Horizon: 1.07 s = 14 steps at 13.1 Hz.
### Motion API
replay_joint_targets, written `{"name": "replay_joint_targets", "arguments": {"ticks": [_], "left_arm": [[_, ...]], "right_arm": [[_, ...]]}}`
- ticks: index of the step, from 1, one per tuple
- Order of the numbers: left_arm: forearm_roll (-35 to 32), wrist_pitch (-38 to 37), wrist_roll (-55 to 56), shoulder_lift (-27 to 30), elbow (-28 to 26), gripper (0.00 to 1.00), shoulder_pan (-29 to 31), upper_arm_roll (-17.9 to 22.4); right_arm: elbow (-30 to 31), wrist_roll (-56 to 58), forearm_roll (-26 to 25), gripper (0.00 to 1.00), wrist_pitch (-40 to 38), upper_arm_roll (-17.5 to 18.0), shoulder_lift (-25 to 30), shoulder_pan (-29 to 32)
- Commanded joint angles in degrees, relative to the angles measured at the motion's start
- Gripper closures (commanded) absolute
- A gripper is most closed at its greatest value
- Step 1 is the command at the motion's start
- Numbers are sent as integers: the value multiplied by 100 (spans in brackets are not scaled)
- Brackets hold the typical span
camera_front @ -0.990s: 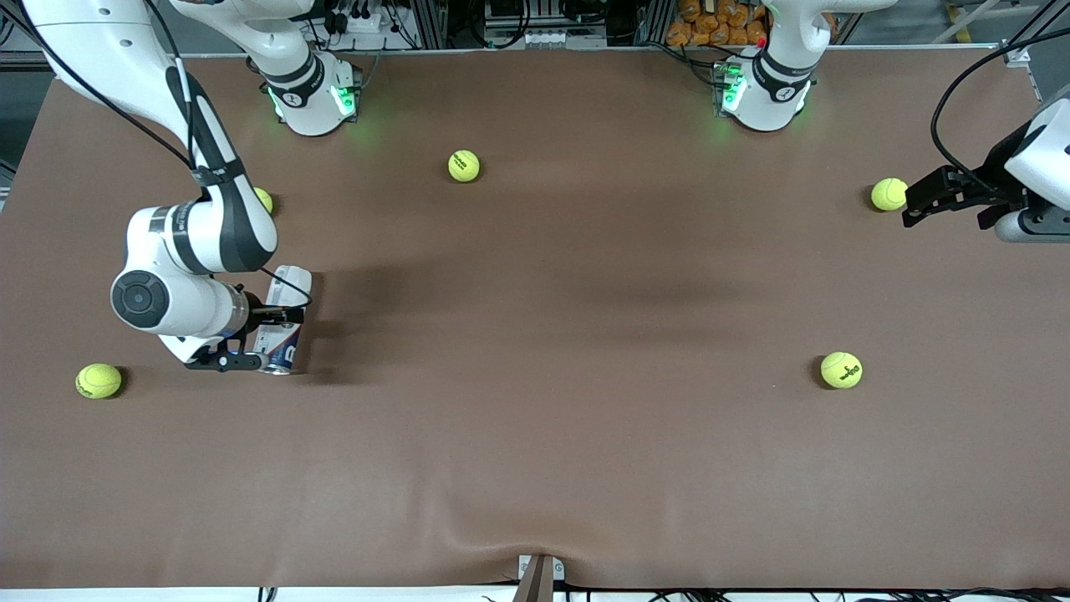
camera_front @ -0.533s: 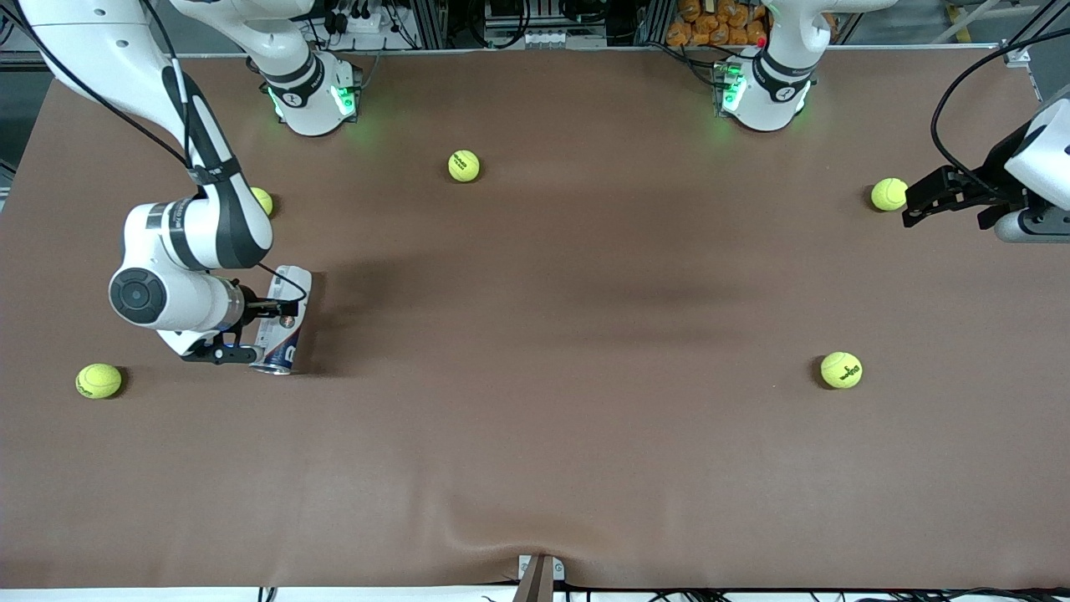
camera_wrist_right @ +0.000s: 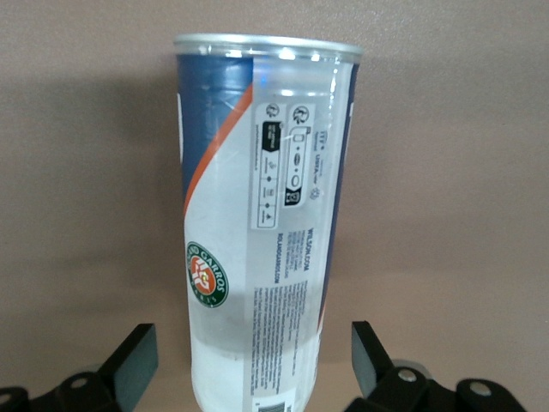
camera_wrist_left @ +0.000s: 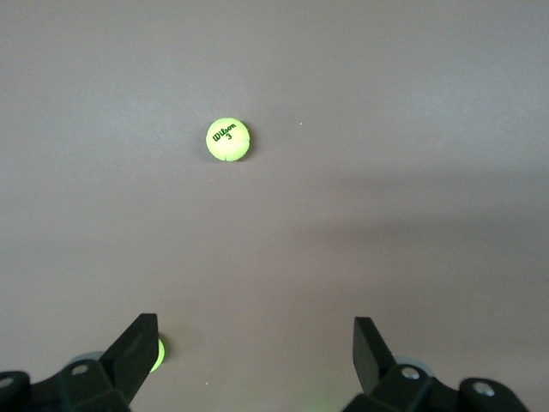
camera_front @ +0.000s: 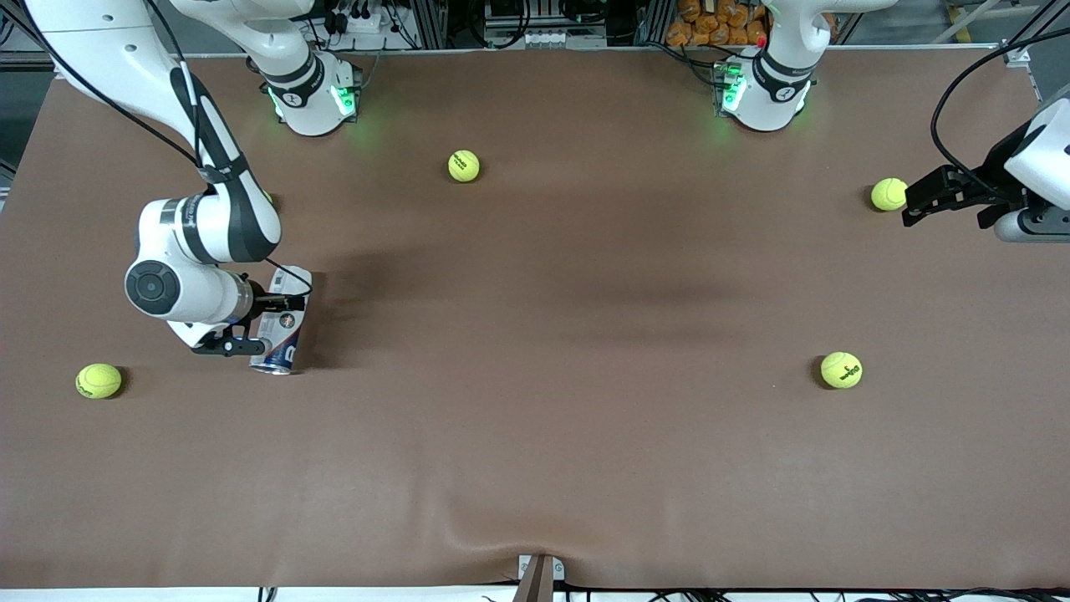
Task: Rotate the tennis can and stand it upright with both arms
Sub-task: 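Close the right gripper around the tennis can body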
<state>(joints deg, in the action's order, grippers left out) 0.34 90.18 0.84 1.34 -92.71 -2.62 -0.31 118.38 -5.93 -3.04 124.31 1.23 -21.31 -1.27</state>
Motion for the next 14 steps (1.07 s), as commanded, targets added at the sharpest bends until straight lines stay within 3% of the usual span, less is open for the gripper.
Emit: {"name": "replay_joint_targets", "arguments": {"ticks": [1,9,14], "left_arm": [[-43,-202,-40,6,96,0,16,-31],[-43,-299,-110,-20,104,0,69,-13],[-43,-326,-110,-2,104,0,69,4]], "right_arm": [[404,-102,-144,0,321,44,215,31],[746,-102,-144,0,1111,44,66,48],[747,-102,-153,0,1148,44,-13,31]]}}
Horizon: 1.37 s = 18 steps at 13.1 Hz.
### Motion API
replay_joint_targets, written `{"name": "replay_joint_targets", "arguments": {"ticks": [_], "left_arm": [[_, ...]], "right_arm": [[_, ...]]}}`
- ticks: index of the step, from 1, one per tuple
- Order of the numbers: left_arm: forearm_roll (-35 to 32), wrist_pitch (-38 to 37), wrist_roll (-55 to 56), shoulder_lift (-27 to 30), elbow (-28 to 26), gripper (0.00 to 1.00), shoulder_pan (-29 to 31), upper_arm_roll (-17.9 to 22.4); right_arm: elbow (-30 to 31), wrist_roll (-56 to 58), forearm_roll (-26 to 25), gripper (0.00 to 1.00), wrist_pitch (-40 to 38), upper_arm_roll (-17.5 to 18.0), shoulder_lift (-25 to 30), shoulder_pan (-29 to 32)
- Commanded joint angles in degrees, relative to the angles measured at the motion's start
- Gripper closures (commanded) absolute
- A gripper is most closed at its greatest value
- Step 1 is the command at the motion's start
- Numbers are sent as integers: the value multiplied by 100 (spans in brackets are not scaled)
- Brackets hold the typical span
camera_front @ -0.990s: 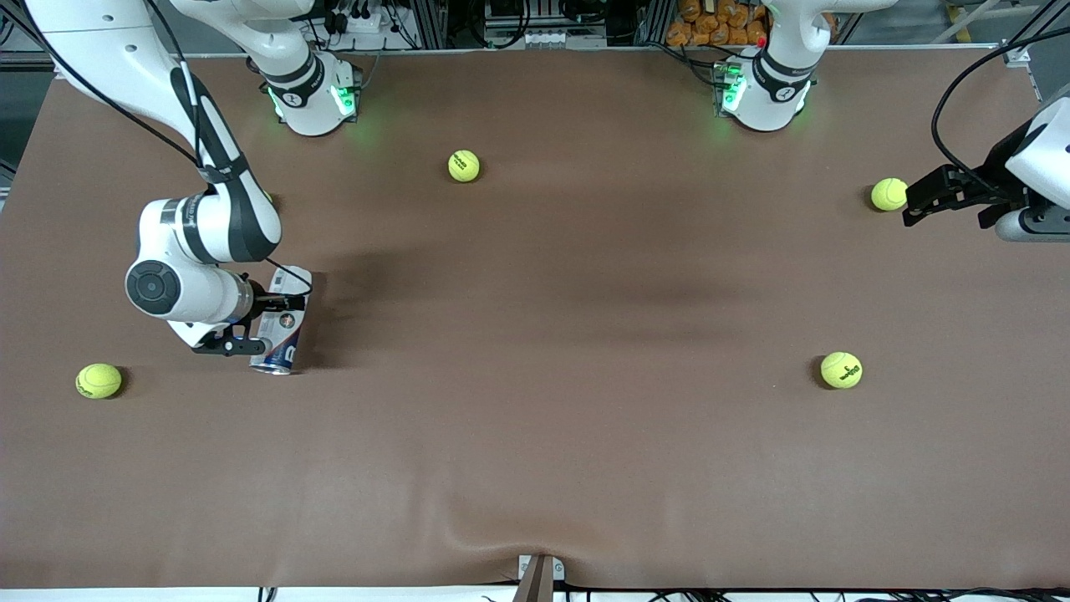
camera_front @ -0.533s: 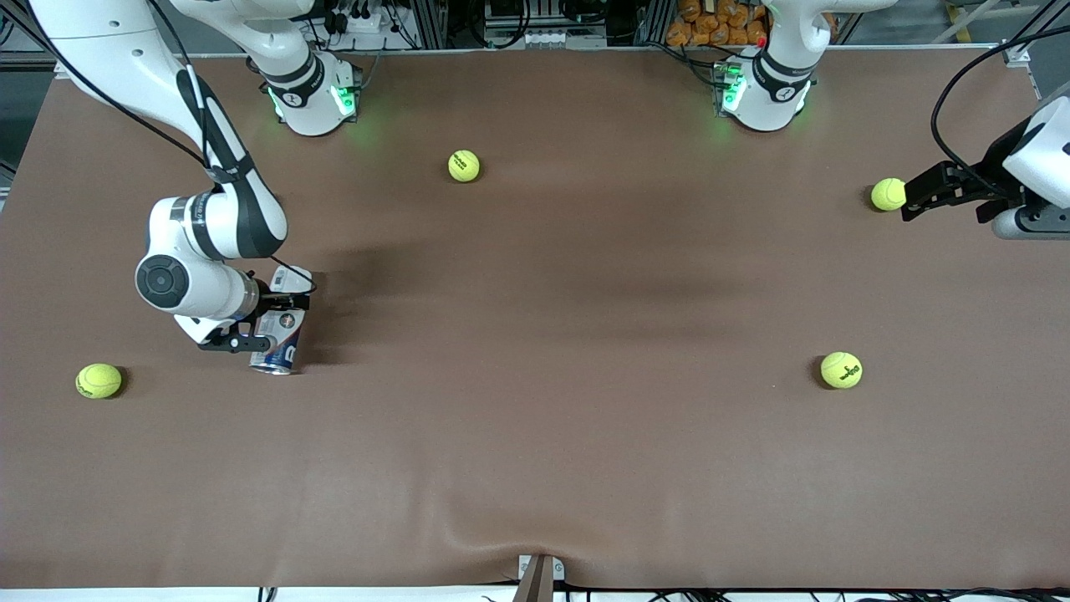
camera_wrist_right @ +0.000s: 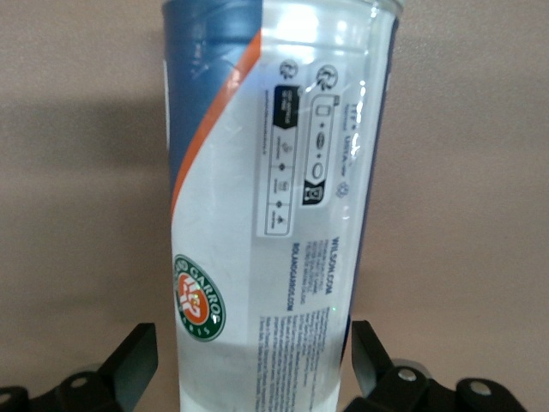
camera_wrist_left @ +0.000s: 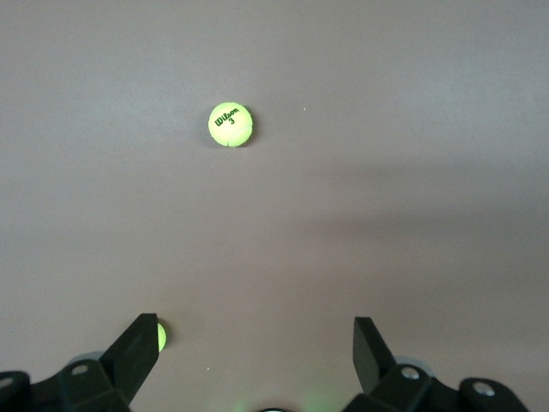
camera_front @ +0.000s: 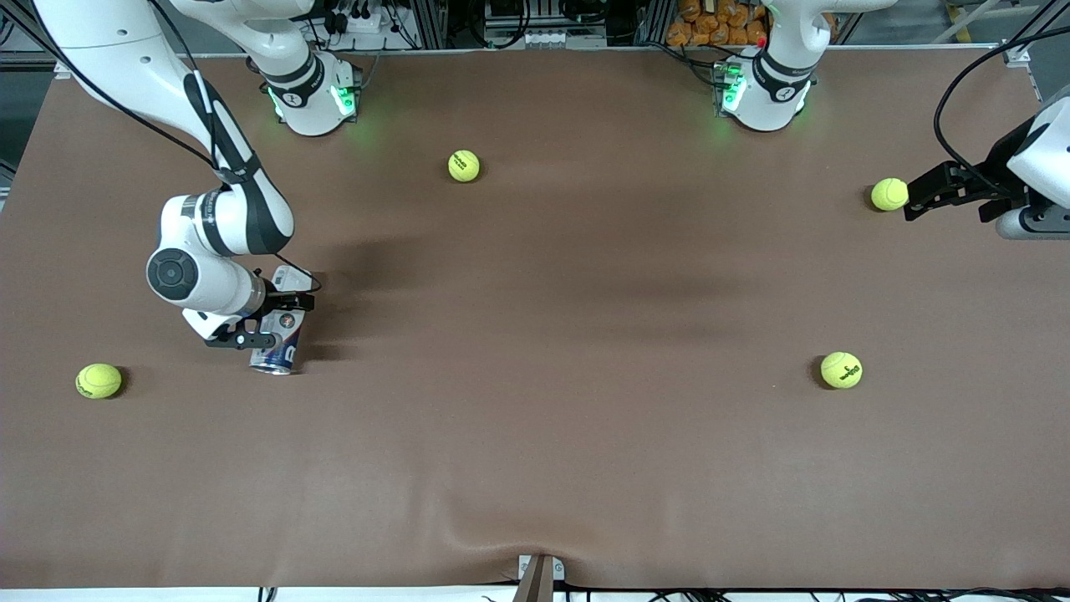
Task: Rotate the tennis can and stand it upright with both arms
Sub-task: 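Close the right gripper around the tennis can body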
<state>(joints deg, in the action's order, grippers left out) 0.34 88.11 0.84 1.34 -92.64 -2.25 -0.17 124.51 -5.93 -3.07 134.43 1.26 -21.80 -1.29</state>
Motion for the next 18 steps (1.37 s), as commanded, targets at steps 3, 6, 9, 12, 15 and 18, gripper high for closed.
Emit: {"name": "replay_joint_targets", "arguments": {"ticks": [3,6,9,12,15,18], "left_arm": [[-43,-119,-93,-29,141,0,5,-19],[-52,-119,-93,-29,149,0,5,-27],[-52,-119,-110,-29,150,0,31,-19],[-61,-119,-136,-29,158,0,49,-1],[-52,-119,-136,-29,158,0,58,-1],[-43,-119,-128,-29,158,0,58,-1]], "right_arm": [[135,-102,-230,0,189,41,-17,32],[144,-102,-238,0,207,41,-26,32],[109,-102,-247,17,294,41,-69,6],[-58,-102,-238,20,233,50,-61,-47],[-269,-67,-238,21,154,59,0,-222],[-611,-5,-247,21,-30,59,97,-696]]}}
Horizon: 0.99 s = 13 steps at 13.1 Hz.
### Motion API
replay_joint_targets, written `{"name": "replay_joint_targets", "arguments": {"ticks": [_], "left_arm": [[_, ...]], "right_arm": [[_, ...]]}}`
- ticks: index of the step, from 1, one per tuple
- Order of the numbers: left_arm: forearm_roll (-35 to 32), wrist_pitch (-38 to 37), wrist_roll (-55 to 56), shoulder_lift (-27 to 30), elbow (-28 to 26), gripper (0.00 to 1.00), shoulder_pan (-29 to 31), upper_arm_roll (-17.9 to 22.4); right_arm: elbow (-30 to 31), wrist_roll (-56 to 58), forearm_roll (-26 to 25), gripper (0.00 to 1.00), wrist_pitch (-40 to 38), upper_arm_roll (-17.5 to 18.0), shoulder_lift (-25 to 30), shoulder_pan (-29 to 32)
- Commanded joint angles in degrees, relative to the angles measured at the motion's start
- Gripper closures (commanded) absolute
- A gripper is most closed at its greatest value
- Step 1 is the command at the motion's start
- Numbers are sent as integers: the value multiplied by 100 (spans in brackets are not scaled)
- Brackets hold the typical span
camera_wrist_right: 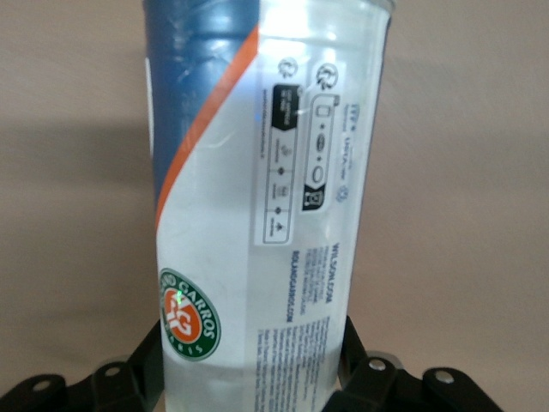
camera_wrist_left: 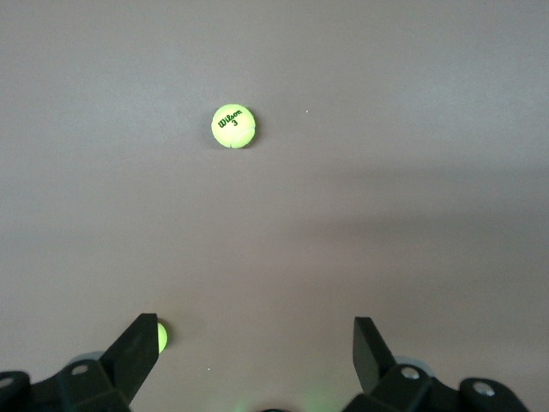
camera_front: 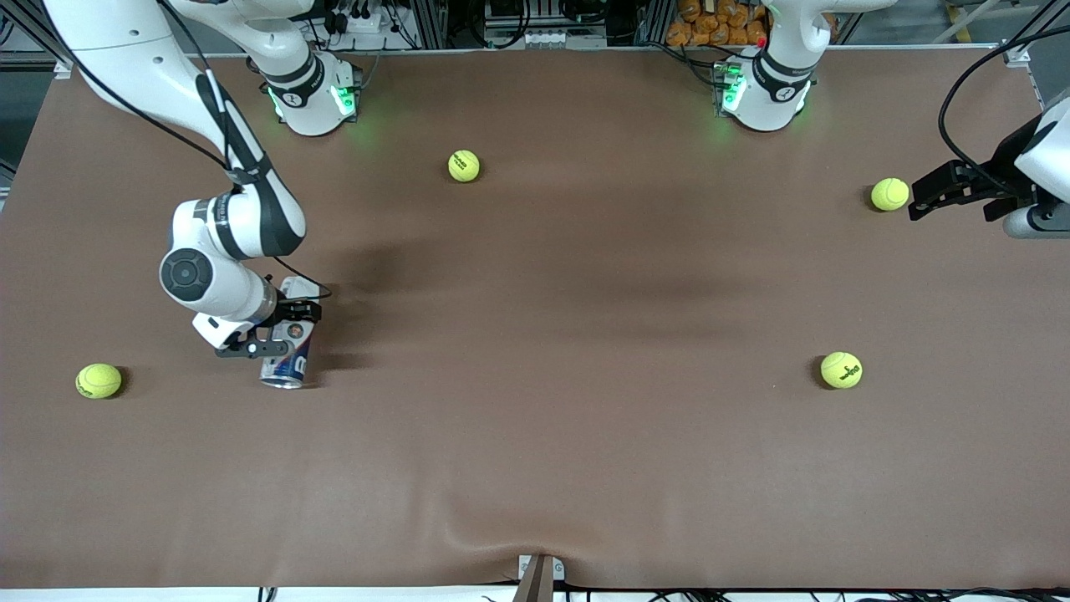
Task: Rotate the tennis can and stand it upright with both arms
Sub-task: 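Drag the can with the right gripper toward the table middle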
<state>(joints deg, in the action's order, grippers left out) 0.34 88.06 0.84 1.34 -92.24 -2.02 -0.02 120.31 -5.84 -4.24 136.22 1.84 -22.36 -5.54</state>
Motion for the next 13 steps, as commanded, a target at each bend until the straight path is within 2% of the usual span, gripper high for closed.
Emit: {"name": "replay_joint_targets", "arguments": {"ticks": [1,8,9,11,13], "left_arm": [[-43,-113,-128,-29,110,0,27,-25],[-34,-113,-136,-28,110,0,70,-16],[-34,-113,-136,-29,110,0,62,-16],[-34,-113,-136,-37,110,0,62,-16],[-34,-113,-128,-37,110,0,62,-16]], "right_arm": [[-366,13,-147,21,-314,18,127,-481],[-1113,828,-287,21,-377,18,83,-2545],[-1254,848,-523,21,-377,18,22,-2835],[-1360,857,-1426,19,-386,27,-110,-3346],[-1605,892,-2017,18,-377,18,-425,-3812]]}}
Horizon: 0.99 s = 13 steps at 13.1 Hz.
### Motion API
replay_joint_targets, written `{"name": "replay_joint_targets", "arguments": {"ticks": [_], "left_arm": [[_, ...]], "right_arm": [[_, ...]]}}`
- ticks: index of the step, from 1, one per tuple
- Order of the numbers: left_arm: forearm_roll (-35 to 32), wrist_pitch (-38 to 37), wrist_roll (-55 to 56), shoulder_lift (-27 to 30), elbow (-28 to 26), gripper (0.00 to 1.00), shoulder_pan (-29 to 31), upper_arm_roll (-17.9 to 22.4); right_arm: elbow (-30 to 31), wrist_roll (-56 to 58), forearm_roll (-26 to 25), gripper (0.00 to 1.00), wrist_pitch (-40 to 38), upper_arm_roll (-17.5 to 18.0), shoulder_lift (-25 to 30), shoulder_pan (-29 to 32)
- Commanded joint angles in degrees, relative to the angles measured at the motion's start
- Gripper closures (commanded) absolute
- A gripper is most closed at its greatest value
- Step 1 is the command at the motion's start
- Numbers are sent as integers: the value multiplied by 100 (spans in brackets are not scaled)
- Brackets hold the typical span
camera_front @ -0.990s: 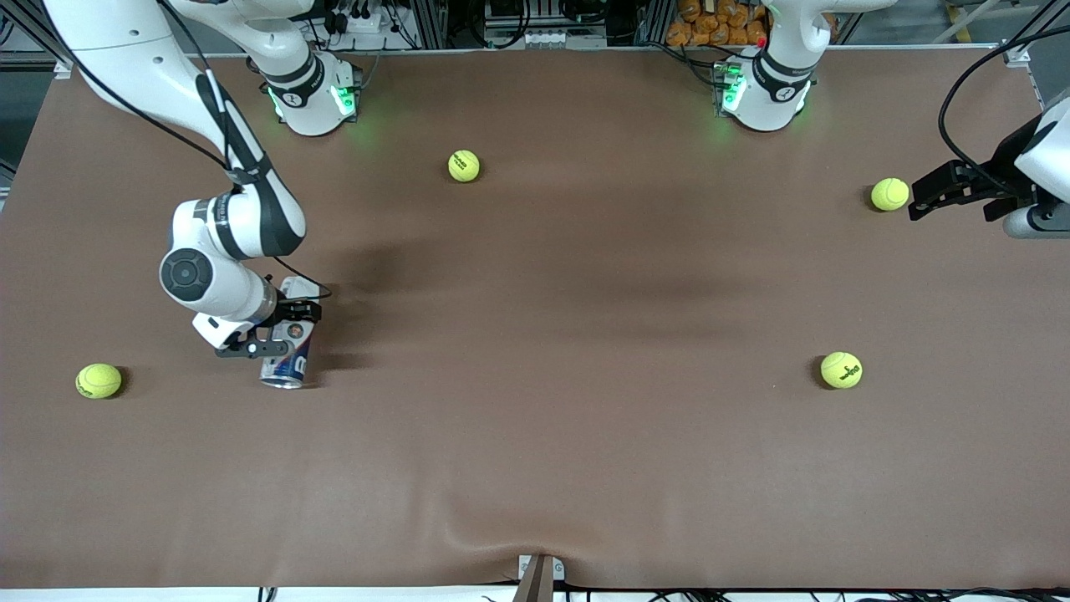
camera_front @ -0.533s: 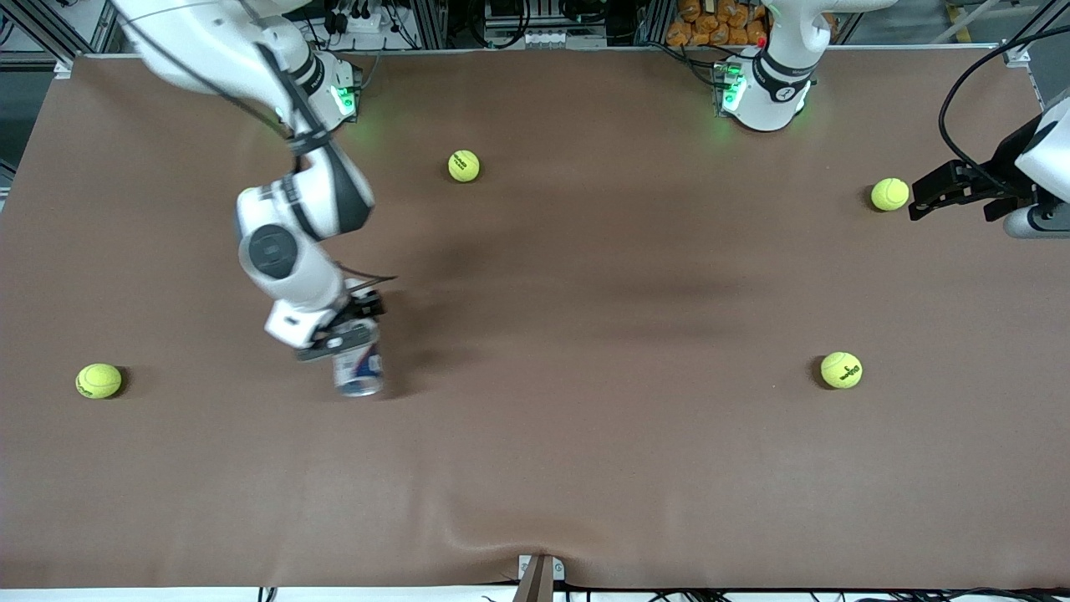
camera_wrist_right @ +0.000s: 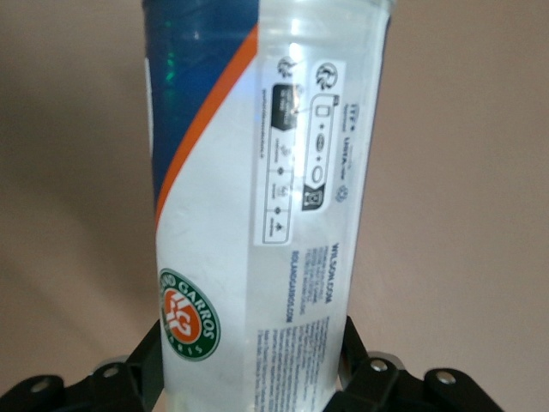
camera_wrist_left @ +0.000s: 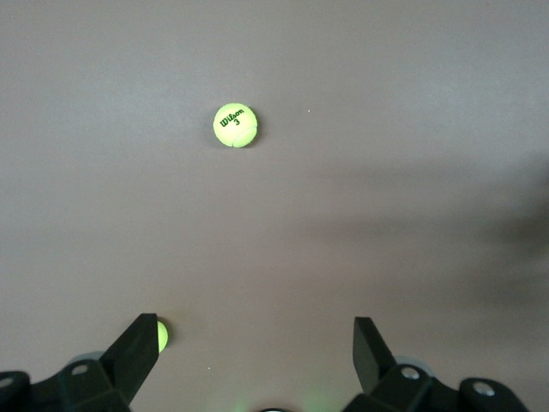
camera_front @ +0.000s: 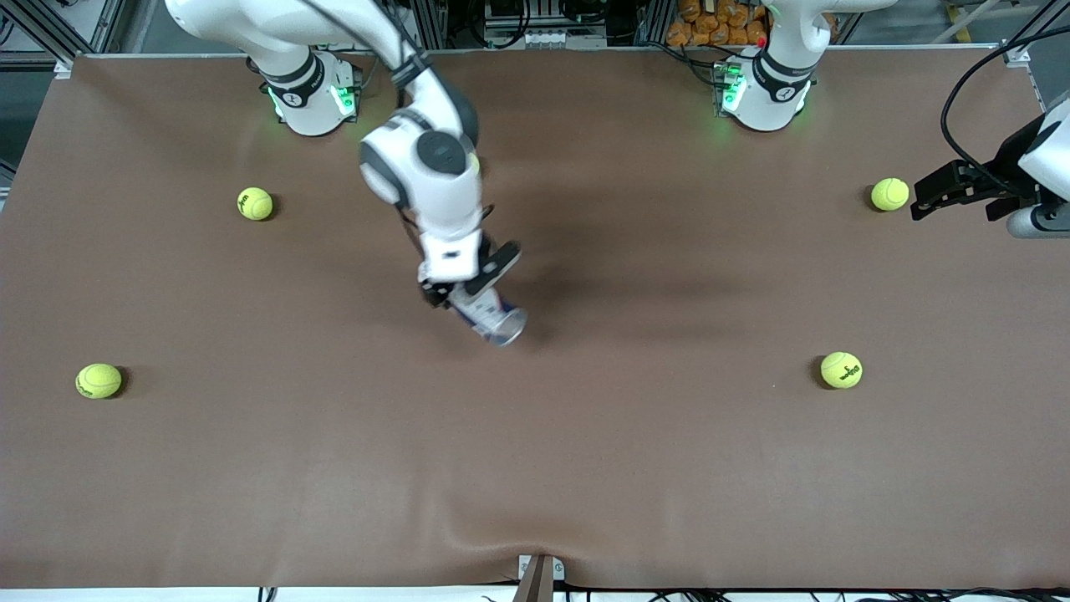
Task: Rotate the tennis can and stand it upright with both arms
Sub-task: 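Drag the can with the right gripper toward the table middle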
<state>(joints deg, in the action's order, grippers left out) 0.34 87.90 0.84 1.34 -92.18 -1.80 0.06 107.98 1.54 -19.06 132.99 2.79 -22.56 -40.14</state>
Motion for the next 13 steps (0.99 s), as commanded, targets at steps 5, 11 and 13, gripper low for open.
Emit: {"name": "replay_joint_targets", "arguments": {"ticks": [5,11,13], "left_arm": [[-34,-98,-128,-37,104,0,31,-23],[-34,-98,-128,-37,95,0,31,-23],[-34,-98,-128,-46,95,0,31,-23]], "right_arm": [[-1365,1408,-1195,14,-63,-77,-1487,-864],[-1473,1498,-1329,0,-63,-112,-1577,-873],[-1551,1673,-1303,0,-280,-103,-1471,-750]]}}
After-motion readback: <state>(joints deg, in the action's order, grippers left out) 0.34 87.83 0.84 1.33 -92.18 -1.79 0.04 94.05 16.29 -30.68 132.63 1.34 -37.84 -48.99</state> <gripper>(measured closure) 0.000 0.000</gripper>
